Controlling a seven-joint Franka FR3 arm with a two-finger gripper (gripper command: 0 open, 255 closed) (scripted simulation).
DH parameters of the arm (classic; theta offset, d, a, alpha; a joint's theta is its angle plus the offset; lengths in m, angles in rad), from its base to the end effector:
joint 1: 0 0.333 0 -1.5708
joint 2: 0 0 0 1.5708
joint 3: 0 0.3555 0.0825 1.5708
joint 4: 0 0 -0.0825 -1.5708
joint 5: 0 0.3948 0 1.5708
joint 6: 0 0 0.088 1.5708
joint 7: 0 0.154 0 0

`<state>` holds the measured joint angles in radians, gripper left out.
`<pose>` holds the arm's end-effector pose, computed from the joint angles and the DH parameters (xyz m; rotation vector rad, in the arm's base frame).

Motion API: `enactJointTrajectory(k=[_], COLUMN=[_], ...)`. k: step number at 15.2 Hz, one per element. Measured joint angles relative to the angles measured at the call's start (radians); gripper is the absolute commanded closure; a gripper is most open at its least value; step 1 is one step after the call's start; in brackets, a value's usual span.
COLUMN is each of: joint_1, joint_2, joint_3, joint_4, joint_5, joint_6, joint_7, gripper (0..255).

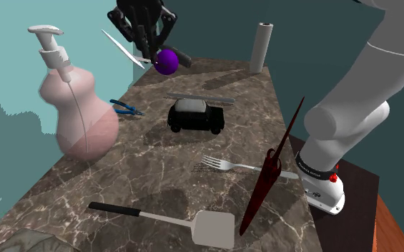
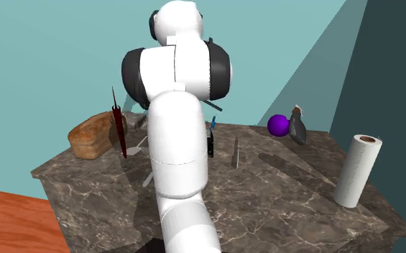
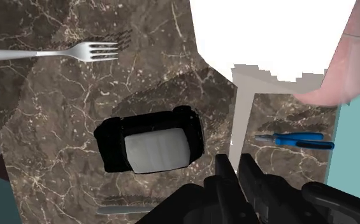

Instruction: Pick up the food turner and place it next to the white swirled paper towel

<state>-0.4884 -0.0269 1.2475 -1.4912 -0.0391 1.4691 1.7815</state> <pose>0.3988 0.3807 0.6511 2.7079 -1.5261 0.0895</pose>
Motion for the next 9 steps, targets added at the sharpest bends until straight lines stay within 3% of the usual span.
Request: enactJointTrajectory(k=[4, 9], joint_1=[0.040, 0.155], joint_2=[0.088, 0.204], joint_3=[0.035, 0.032], joint_4=[0.093, 0.229], joint_5=[-0.083, -0.199], joint_6=[-0.070, -0.172], joint_7=[0.058, 0.125], gripper=[255, 255])
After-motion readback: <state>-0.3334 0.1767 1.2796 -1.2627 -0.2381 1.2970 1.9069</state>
